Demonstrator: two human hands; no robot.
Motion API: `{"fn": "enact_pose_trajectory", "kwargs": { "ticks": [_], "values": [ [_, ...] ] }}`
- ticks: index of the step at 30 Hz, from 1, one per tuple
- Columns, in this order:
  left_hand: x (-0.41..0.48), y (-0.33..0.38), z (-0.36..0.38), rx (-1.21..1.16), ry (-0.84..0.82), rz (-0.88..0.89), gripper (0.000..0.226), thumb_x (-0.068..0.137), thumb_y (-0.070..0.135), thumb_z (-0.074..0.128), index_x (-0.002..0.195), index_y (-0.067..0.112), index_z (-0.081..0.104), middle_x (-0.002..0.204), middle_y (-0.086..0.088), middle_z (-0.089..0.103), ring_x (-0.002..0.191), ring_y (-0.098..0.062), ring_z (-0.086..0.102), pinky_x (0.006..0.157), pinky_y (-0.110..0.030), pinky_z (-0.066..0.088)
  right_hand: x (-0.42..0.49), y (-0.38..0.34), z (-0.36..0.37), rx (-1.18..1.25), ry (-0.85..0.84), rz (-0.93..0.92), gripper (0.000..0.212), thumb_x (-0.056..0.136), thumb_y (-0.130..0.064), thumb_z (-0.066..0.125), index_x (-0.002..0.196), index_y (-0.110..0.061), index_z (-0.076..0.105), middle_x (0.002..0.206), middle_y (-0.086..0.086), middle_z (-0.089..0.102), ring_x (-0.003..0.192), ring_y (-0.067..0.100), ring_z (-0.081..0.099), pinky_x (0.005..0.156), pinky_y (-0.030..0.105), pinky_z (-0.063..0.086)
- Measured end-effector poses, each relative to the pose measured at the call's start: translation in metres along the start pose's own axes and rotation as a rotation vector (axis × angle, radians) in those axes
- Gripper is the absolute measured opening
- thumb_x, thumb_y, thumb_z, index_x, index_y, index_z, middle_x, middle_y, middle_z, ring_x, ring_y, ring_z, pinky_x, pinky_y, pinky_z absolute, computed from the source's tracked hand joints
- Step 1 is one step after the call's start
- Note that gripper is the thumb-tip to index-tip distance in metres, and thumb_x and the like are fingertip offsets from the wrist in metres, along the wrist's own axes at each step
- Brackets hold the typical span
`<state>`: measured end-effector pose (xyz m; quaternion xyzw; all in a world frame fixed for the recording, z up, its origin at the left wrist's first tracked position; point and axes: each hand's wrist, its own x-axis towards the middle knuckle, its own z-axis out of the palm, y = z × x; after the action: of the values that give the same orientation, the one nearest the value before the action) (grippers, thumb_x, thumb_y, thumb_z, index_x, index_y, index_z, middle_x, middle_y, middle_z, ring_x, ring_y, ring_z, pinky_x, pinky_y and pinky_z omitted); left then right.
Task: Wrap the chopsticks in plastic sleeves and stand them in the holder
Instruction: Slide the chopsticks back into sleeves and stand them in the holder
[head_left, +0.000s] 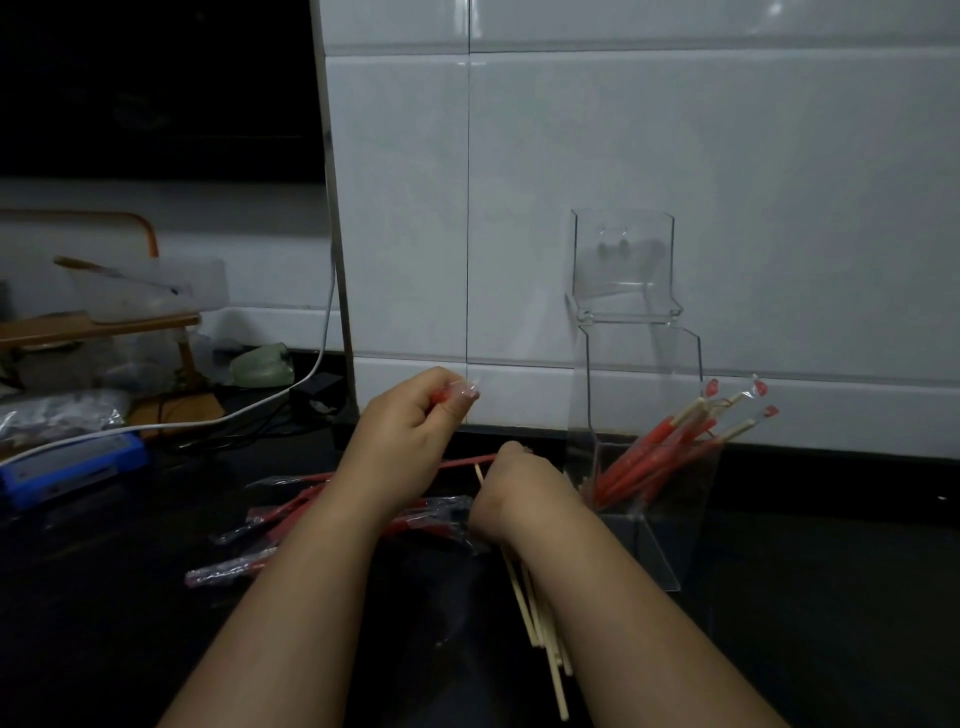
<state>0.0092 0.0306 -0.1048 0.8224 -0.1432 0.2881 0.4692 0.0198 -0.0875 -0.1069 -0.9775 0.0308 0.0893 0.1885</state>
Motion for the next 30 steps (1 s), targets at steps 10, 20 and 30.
{"fn": "enact_pose_trajectory", "kwargs": {
  "ticks": [10, 20, 30],
  "values": [
    [0.005, -0.003, -0.001, -0.126, 0.146, -0.139, 0.026, 0.103, 0.026, 0.048, 0.084, 0.027, 0.065, 0.062, -0.008, 0.046, 0.056, -0.013, 0.044, 0.041, -0.01, 0.036, -0.024, 0.002, -0.019, 0.264, 0.106, -0.223, 0.055, 0.082, -0.026, 0.066, 0.128, -0.013, 0.038, 0.094, 0.003, 0.055, 0.086, 0.024, 0.06, 0.06, 0.03, 0.043],
    [0.005, -0.005, 0.001, -0.071, 0.115, -0.148, 0.025, 0.103, 0.027, 0.049, 0.086, 0.019, 0.066, 0.062, -0.004, 0.046, 0.057, -0.012, 0.045, 0.041, -0.01, 0.035, -0.018, 0.007, -0.023, 0.538, 0.152, -0.322, 0.013, 0.082, -0.022, 0.062, 0.076, -0.017, 0.051, 0.075, 0.002, 0.055, 0.063, 0.017, 0.05, 0.055, 0.029, 0.04],
    [0.007, -0.005, 0.002, -0.247, 0.139, -0.225, 0.027, 0.097, 0.039, 0.051, 0.08, 0.025, 0.067, 0.058, 0.003, 0.046, 0.056, -0.015, 0.044, 0.045, -0.022, 0.039, -0.01, 0.003, -0.016, 0.727, 0.553, -0.42, 0.028, 0.08, 0.001, 0.055, 0.083, -0.027, 0.06, 0.077, -0.008, 0.06, 0.071, 0.007, 0.055, 0.055, 0.009, 0.038]
  ]
}}
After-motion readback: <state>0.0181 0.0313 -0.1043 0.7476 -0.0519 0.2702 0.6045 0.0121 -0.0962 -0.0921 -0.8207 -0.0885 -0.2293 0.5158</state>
